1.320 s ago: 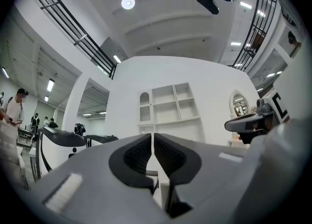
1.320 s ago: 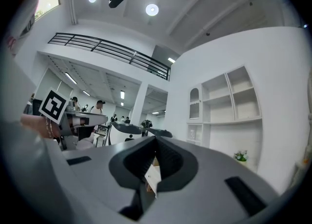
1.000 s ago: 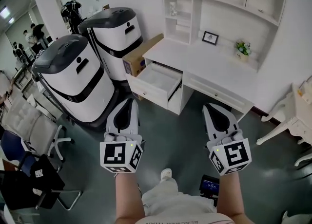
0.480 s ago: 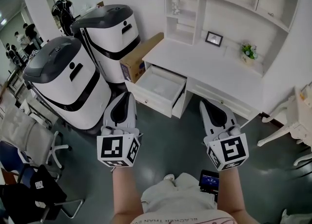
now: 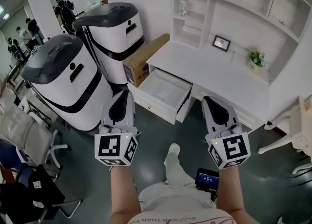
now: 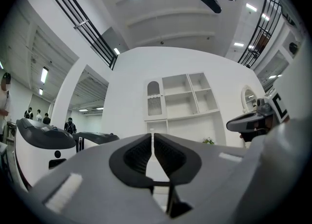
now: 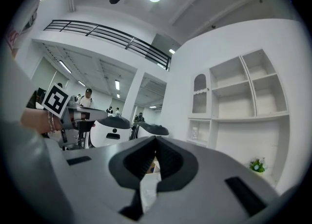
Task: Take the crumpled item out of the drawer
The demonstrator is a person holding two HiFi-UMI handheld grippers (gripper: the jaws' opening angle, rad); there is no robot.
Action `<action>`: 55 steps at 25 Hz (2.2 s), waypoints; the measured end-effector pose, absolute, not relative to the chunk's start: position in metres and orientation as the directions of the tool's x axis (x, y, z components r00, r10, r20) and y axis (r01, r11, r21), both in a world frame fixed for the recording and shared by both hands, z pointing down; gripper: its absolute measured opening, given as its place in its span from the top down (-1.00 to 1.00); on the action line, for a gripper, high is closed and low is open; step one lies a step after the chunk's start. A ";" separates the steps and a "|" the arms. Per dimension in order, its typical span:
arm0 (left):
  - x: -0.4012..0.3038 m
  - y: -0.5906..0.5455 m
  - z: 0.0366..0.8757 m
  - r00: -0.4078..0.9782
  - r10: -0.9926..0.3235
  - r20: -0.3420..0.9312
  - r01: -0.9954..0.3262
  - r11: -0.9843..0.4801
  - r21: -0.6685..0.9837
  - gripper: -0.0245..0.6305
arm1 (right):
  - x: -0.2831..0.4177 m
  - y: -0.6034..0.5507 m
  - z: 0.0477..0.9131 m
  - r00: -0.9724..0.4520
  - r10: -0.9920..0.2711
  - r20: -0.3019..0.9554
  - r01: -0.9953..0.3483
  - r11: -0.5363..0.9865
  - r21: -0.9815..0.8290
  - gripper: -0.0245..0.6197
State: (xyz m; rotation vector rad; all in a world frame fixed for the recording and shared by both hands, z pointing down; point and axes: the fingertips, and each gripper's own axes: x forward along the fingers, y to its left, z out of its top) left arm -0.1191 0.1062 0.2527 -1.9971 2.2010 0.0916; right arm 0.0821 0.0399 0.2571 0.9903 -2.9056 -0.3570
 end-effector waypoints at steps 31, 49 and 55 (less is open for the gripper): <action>-0.194 -0.215 0.304 0.104 -0.994 0.011 -0.994 -0.105 -0.029 0.31 | -0.008 -0.255 0.304 -0.740 -0.670 0.051 -0.661 0.740 0.125 0.90; -0.208 -0.274 0.430 0.270 -0.909 0.317 -0.959 -0.227 0.168 0.32 | -0.017 -0.292 0.401 -0.645 -0.718 0.262 -0.739 0.673 0.023 0.90; -0.199 -0.280 0.491 0.364 -0.808 0.463 -0.931 -0.301 0.205 0.32 | -0.012 -0.291 0.445 -0.580 -0.730 0.362 -0.785 0.619 -0.012 0.90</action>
